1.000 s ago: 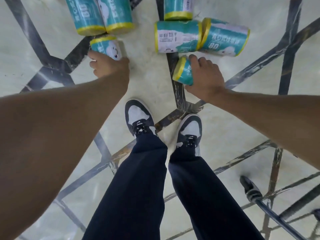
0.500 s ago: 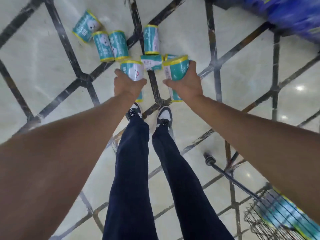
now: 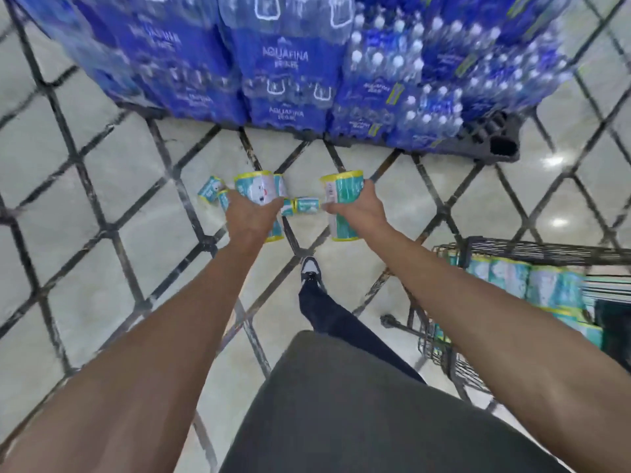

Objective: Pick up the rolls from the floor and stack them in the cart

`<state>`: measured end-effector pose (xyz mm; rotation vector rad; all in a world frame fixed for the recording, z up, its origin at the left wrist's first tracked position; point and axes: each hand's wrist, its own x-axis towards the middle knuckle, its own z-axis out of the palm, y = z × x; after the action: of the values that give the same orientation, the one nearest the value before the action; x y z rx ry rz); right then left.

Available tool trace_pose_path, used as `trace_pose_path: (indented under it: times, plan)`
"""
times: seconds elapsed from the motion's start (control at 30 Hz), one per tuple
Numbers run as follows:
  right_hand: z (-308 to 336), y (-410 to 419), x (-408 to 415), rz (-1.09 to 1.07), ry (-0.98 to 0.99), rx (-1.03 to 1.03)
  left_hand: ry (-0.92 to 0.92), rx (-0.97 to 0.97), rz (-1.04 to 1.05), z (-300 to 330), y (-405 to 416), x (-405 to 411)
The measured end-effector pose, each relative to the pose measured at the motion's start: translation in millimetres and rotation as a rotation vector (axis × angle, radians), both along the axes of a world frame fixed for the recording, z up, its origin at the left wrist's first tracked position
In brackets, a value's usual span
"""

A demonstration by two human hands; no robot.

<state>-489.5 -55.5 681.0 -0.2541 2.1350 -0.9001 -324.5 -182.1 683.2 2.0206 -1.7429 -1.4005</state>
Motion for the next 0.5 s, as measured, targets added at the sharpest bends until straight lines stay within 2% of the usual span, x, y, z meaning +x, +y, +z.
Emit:
trace_pose_path:
  times: [0.3,0.5]
  plan:
    - [72,183,37,-0.183,-0.021,-0.055,0.192,0.053,-0.059,69,173,38]
    - [89,290,28,-0.281,-0.046,-0.048,0.162,0.168,-0.125,69,266,36]
